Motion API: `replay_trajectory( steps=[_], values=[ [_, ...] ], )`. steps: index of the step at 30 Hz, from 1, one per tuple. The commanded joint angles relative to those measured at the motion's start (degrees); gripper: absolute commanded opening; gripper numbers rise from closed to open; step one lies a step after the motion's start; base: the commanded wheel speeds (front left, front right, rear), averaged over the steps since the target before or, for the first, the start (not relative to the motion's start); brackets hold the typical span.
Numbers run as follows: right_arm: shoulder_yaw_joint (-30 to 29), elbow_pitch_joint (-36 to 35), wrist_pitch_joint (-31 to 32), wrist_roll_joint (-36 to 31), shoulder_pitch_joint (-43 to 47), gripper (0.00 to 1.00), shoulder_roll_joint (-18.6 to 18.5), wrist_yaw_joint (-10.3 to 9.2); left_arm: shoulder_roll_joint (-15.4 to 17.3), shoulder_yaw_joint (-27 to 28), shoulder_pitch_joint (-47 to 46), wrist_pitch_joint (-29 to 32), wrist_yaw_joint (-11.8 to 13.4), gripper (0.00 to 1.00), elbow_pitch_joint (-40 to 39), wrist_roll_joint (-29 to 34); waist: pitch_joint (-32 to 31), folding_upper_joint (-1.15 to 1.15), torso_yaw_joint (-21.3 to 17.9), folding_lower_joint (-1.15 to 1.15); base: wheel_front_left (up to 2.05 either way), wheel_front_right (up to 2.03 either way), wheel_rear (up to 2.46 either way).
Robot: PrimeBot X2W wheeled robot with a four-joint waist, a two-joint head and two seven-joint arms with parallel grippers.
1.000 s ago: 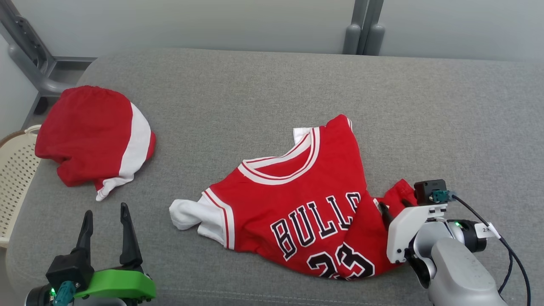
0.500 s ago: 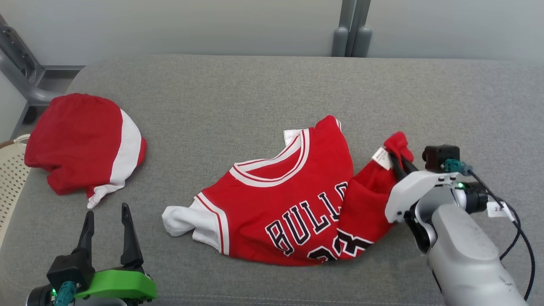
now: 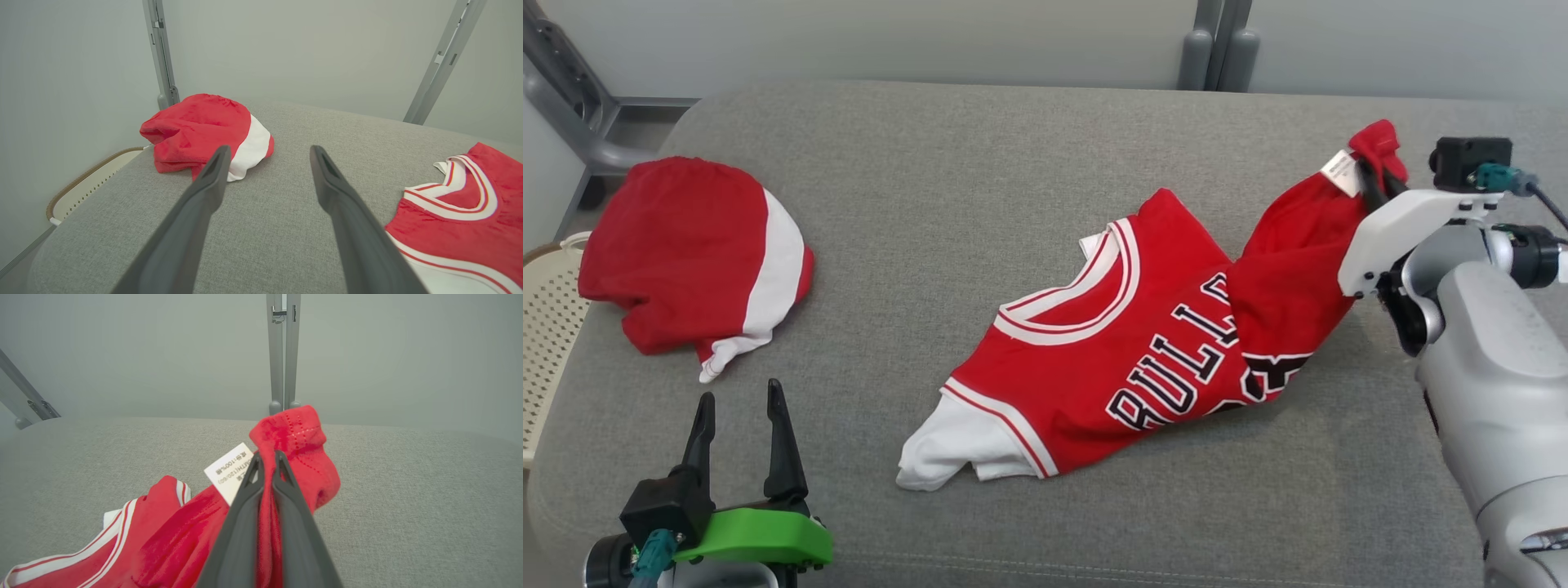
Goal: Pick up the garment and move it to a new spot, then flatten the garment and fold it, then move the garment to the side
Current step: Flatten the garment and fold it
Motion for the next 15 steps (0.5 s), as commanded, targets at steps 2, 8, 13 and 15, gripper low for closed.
replay_trajectory(
  steps=[2,8,13,15],
  values=[
    [-1.29,2.99,1.74,-1.57,-2.24,0.0,-1.68,0.0,0.05,-0.23,-1.17,-0.04,0.16,1.0,0.28,-0.56,0.97,0.0,1.12,0.0,0.0,0.0,0.0],
    [-4.18,9.27,2.18,-4.33,-4.07,0.0,-3.29,0.0,0.06,-0.63,-1.8,-0.04,0.3,1.0,0.45,-0.98,1.5,0.0,1.98,0.0,0.0,0.0,0.0],
    [-5.94,12.26,0.3,-6.53,-3.99,0.49,-3.96,-0.01,0.05,-0.36,-1.94,-0.04,0.15,1.0,0.69,-1.06,1.63,0.0,1.97,0.0,0.0,0.0,0.0],
    [-6.63,13.09,-1.39,-7.5,-3.89,1.0,-3.92,0.0,0.05,-0.32,-1.96,-0.04,0.32,1.0,0.67,-1.03,1.54,0.0,1.72,0.0,0.0,0.0,0.0]
  ],
)
